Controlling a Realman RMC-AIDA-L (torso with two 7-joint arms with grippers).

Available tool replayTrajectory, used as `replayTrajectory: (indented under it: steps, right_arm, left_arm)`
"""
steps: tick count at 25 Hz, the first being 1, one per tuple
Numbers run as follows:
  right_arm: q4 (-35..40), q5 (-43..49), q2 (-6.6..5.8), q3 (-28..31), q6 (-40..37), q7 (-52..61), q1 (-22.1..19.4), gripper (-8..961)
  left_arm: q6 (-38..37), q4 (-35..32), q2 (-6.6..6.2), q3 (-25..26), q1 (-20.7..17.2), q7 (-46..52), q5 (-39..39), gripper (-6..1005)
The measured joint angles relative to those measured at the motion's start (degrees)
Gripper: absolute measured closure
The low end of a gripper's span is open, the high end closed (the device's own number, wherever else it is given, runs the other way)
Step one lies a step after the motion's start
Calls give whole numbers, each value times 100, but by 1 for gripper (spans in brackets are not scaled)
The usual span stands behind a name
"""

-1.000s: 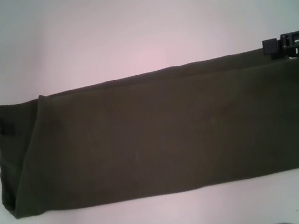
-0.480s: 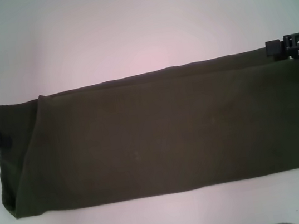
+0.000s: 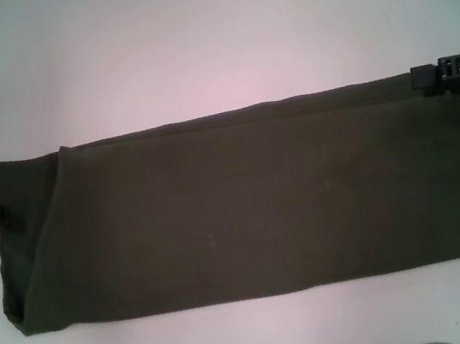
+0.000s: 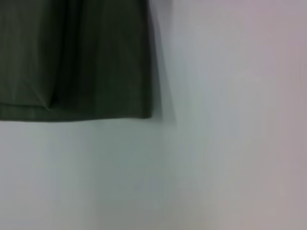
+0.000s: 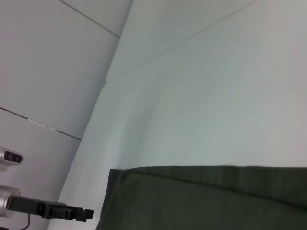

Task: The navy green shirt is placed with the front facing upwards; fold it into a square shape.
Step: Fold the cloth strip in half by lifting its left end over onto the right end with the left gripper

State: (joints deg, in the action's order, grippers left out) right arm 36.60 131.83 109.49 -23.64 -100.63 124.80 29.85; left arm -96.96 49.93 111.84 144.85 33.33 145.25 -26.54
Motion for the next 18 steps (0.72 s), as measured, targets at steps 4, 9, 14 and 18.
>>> replayTrajectory:
  steps: [4,9,14,18]
  right_arm:
    - [2,0,0,0,3,0,-38,295]
    - [1,11,0,0,8,0,-52,295]
    - [-3,17,0,0,3,0,-52,295]
    - [-5,20,0,0,-6,0,-51,295]
  left_arm:
    - [161,-100,17,-3,23,-19,24,206]
    - [282,-210,20,-95,76,-43,28,205]
    - [324,-213,20,-206,101,4,28,206]
    - [368,-213,20,-210,106,21,28,207]
